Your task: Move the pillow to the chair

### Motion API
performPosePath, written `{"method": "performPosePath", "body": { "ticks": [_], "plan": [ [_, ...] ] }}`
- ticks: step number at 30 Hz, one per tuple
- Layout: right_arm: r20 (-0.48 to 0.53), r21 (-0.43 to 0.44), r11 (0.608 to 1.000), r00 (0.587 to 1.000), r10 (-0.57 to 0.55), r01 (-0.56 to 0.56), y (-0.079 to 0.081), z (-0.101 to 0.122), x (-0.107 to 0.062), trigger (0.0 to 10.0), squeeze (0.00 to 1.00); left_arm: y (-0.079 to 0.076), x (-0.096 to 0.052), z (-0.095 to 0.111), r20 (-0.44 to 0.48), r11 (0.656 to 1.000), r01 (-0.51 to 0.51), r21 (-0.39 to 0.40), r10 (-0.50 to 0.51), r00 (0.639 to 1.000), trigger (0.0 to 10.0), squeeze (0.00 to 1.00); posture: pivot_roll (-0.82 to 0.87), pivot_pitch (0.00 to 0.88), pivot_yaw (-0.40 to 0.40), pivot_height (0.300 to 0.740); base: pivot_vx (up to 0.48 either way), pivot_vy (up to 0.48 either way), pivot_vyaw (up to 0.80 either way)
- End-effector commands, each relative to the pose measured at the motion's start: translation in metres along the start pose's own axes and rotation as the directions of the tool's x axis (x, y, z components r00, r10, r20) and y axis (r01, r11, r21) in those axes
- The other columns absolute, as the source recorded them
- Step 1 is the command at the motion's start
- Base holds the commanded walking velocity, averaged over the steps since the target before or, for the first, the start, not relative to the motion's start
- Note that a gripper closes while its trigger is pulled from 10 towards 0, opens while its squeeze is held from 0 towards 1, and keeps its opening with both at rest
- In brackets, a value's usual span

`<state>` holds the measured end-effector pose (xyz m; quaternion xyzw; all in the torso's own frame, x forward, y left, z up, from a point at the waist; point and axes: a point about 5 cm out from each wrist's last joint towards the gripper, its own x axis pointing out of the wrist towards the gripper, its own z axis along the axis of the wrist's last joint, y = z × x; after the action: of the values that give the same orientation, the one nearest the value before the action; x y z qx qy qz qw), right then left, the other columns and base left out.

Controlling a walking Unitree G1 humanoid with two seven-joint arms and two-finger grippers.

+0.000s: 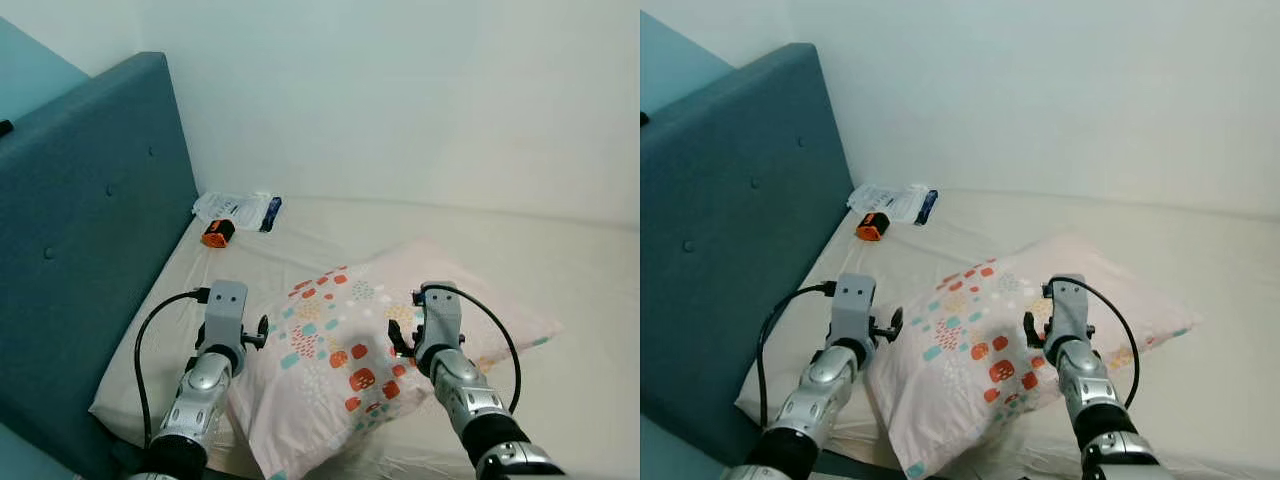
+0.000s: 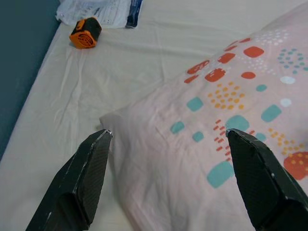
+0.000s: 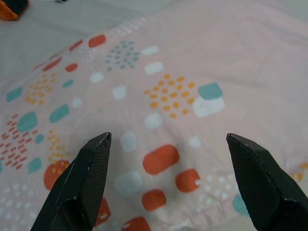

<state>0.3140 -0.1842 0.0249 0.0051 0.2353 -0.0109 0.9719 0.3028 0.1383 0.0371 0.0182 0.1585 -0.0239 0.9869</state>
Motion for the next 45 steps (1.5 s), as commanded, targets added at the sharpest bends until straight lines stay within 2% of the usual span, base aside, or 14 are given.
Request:
{"method": "performPosePath", "body": {
  "ticks": [1, 6, 10, 13, 22, 30, 33, 35, 45],
  "plan": [
    [0.004, -0.019, 1.000, 1.000, 0.008, -0.008, 0.004, -0.001, -0.001, 10.0, 0.00, -0.001, -0.001, 0.000, 0.012, 1.000, 0.004, -0.014, -0.004, 1.000, 10.0, 0.00, 0.00, 0.000, -0.044, 0.729, 0.000, 0.000, 0.00],
    [0.009, -0.039, 0.999, 1.000, 0.020, -0.019, 0.007, -0.001, 0.000, 10.0, 0.00, -0.004, -0.001, 0.002, 0.014, 1.000, 0.029, 0.005, -0.029, 0.999, 10.0, 0.00, 0.02, 0.000, -0.050, 0.729, 0.000, 0.000, 0.00],
    [0.077, -0.017, 1.000, 0.997, -0.006, 0.007, 0.003, 0.014, 0.003, 10.0, 0.00, -0.002, -0.003, 0.007, 0.047, 0.999, 0.021, 0.045, -0.023, 0.999, 10.0, 0.00, 0.03, 0.000, -0.054, 0.729, 0.000, 0.000, 0.00],
    [0.072, -0.016, 1.000, 0.997, -0.015, 0.016, -0.001, 0.014, 0.002, 10.0, 0.00, 0.004, -0.004, 0.007, 0.041, 1.000, -0.018, -0.005, 0.018, 0.999, 10.0, 0.00, 0.03, 0.000, -0.057, 0.729, 0.000, 0.000, 0.00],
    [0.080, 0.016, 1.000, 0.997, -0.015, 0.014, -0.003, 0.018, 0.002, 10.0, 0.00, 0.009, -0.001, 0.009, 0.037, 1.000, -0.024, 0.000, 0.024, 0.999, 10.0, 0.00, 0.03, 0.000, -0.055, 0.729, 0.000, 0.000, 0.00],
    [0.072, 0.013, 1.000, 0.997, 0.009, -0.010, -0.002, 0.018, 0.002, 10.0, 0.00, -0.001, -0.001, 0.012, 0.050, 0.999, 0.037, -0.006, -0.037, 0.998, 10.0, 0.00, 0.01, 0.000, -0.052, 0.729, 0.000, 0.000, 0.00],
    [0.098, 0.026, 0.999, 0.995, 0.029, -0.032, -0.001, 0.021, 0.001, 10.0, 0.00, -0.003, -0.001, 0.012, 0.051, 0.999, 0.044, -0.022, -0.043, 0.998, 10.0, 0.00, 0.01, 0.000, -0.052, 0.719, 0.000, 0.000, 0.00],
    [0.110, 0.023, 0.999, 0.994, 0.020, -0.023, -0.002, 0.024, 0.001, 10.0, 0.00, 0.003, 0.000, 0.011, 0.037, 0.999, 0.021, -0.025, -0.020, 0.999, 10.0, 0.00, 0.00, 0.000, -0.047, 0.709, 0.000, 0.000, 0.00],
    [0.119, 0.017, 1.000, 0.993, 0.012, -0.014, -0.007, 0.027, 0.001, 10.0, 0.00, 0.008, 0.000, 0.008, 0.022, 1.000, 0.010, -0.028, -0.009, 1.000, 10.0, 0.00, -0.01, 0.000, -0.043, 0.674, 0.000, 0.000, 0.00]
  ]
}}
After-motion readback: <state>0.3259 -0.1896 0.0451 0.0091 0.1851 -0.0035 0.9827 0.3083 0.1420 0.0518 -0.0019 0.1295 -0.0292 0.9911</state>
